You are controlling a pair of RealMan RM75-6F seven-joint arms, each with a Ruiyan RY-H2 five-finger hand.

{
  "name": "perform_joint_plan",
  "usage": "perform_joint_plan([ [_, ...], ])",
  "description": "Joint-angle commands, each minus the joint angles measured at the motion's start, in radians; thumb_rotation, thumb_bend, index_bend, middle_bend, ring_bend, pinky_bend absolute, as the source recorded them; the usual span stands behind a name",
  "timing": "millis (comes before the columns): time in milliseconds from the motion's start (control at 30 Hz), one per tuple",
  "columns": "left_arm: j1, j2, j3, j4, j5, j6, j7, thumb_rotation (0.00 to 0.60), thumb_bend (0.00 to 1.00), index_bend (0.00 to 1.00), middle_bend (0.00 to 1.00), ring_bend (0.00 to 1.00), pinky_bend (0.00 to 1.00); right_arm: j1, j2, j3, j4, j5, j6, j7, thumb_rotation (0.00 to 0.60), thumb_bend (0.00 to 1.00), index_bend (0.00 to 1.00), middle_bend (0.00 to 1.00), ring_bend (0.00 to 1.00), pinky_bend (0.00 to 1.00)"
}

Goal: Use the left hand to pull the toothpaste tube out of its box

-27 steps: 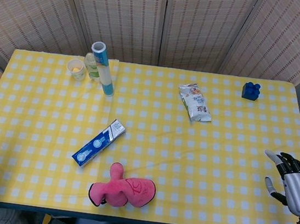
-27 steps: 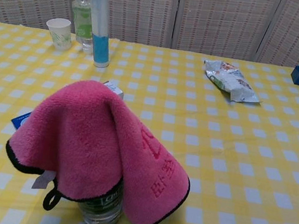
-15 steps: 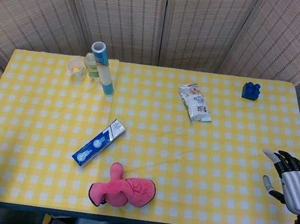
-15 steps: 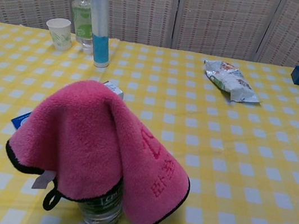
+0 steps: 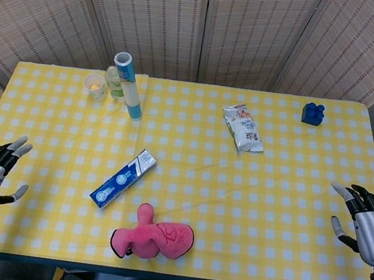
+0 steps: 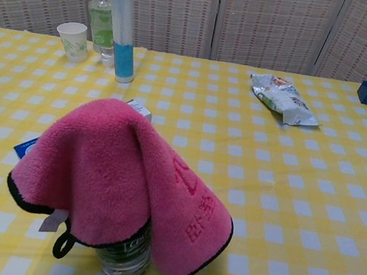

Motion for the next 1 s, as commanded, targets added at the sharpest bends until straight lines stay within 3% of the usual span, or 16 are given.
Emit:
perform_joint_plan([
  [33,-0.100,0.021,0.002,-0.003,0.081,-0.110,-0.064,0.600,0.29,0.15,0.09,0.11,0.09,0.000,0.003,0.001,-0.005,0.004,-0.002,-0.005,0.600,0.37,0.18,0.28,0.17,0.24],
  [300,-0.280,0.020,0.028,-0.014,0.218,-0.288,-0.216,0.600,0.26,0.18,0.14,0.17,0.09,0.006,0.000,0.003,-0.009,0.018,-0.017,-0.015,0.600,0.37,0.18,0.28,0.17,0.24],
  [533,-0.394,-0.022,0.043,-0.017,0.272,-0.396,-0.212,0.600,0.25,0.18,0.14,0.16,0.07,0.006,-0.005,0.001,-0.011,0.026,-0.023,-0.024,0.600,0.37,0.18,0.28,0.17,0.24],
  [833,-0.512,-0.101,0.023,-0.010,0.159,-0.582,-0.105,0.600,0.24,0.16,0.19,0.10,0.01,0.005,-0.003,0.002,-0.018,0.031,-0.024,-0.032,0.600,0.37,0.18,0.28,0.17,0.24],
  [1000,-0.544,-0.148,0.020,0.021,0.101,-0.637,-0.021,0.600,0.23,0.16,0.20,0.08,0.00,0.001,0.000,0.001,-0.018,0.036,-0.023,-0.033,0.600,0.37,0.18,0.28,0.17,0.24],
])
